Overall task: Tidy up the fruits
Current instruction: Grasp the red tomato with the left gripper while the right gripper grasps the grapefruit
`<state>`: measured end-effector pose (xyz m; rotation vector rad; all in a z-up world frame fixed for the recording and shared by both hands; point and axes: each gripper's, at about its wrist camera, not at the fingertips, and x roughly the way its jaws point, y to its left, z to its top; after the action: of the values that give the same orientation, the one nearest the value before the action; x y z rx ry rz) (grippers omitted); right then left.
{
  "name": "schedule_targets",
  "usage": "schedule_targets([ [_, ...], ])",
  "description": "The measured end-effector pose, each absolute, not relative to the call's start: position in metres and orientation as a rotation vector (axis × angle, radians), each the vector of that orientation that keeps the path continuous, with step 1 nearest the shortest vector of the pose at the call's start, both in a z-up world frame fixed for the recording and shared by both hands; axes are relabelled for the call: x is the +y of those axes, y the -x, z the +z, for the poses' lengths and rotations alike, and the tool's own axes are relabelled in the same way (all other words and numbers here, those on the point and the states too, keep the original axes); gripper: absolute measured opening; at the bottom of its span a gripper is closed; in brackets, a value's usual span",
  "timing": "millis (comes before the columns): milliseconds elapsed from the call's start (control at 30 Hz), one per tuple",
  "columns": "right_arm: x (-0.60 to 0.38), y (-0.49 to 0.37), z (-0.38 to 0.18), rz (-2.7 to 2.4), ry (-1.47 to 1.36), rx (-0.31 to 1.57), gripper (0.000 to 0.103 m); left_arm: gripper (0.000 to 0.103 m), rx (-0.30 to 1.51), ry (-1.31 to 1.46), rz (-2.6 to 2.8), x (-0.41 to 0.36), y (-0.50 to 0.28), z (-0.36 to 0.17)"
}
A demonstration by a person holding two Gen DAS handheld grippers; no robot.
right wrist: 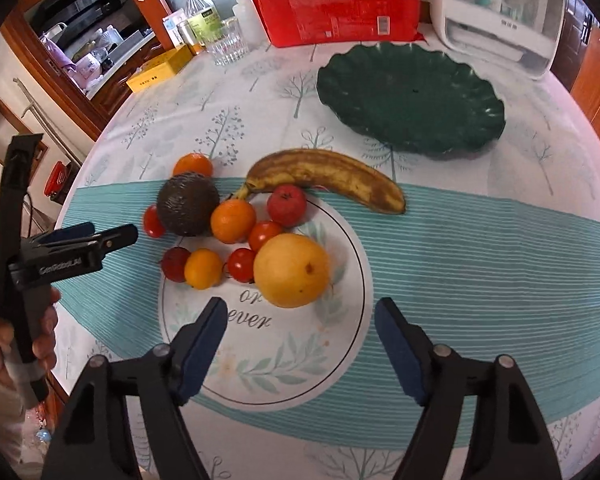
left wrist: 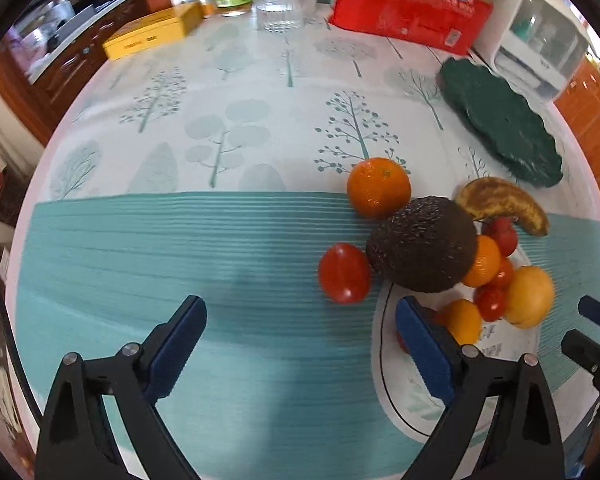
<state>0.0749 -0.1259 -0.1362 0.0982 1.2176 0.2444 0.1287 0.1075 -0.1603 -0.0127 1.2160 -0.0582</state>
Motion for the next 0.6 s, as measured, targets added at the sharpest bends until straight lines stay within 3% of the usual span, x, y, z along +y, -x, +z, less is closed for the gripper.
schedule_targets([
  [267, -0.116, -0.084, -0.155, 0.249, -0.067, 1.233, 0.071, 0.078, 1.245, 0.017, -0.125, 0.107, -0.143, -0.183],
  [467, -0.105, -0.089, -0.161, 0.265, -0.025, 1.233, 0.068, 0.073, 1.24, 0.014, -0.158, 0.108, -0.151, -0.191],
  [600, -0.102, -0.092, -0.167, 0.279, -0.02, 1.241, 0.062, 0.063, 1.241, -0.005, -0.179, 0.104, -0.154, -0.195],
])
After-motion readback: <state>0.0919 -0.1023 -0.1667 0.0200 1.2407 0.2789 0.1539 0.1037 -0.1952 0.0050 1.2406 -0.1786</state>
